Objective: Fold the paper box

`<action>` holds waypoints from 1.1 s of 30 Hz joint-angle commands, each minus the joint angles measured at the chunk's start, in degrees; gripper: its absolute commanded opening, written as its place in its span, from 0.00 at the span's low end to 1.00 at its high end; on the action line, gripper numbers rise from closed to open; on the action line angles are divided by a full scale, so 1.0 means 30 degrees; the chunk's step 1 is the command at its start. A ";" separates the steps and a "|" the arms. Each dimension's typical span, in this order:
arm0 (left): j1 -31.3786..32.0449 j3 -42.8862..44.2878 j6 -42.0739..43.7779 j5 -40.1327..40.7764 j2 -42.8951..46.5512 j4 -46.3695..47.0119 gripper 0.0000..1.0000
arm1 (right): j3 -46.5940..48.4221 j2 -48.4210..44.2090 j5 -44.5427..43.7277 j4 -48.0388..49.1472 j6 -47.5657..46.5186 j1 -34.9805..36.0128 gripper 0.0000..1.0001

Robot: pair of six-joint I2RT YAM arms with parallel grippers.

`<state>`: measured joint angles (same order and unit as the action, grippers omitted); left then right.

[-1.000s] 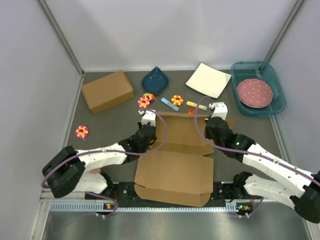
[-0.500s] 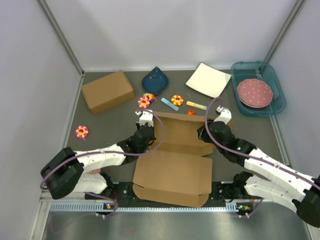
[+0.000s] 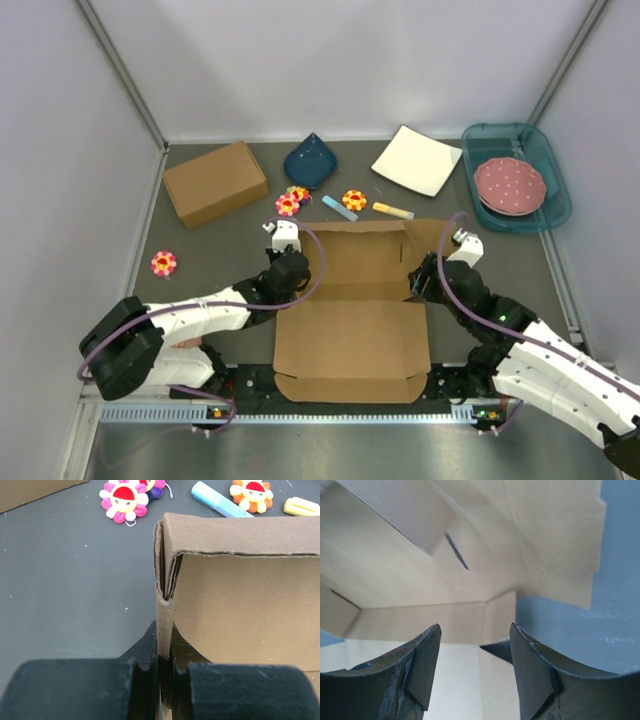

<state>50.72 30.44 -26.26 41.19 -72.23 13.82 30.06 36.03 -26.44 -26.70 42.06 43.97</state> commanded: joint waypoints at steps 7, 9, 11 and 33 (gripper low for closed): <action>-0.0031 0.0636 -0.0797 0.0362 0.0022 -0.2411 0.00 | -0.1935 0.1640 -0.0153 0.0459 0.1389 -0.0095 0.58; -0.0031 0.0577 -0.0681 0.0333 0.0110 -0.2382 0.00 | -0.1994 0.2166 -0.0124 0.0811 0.1389 -0.0095 0.58; -0.0031 0.0548 -0.0534 0.0362 0.0140 -0.2382 0.00 | -0.2023 0.2899 -0.0037 0.1309 0.1418 -0.0095 0.57; -0.0031 0.0460 -0.0562 -0.0370 -0.0446 -0.1884 0.00 | -0.2317 0.5800 0.2924 0.7317 -0.2711 0.1923 0.16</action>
<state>50.70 31.75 -27.53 41.58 -72.27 10.28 22.02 51.31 -19.94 -10.57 36.84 46.28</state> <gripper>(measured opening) 0.055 0.124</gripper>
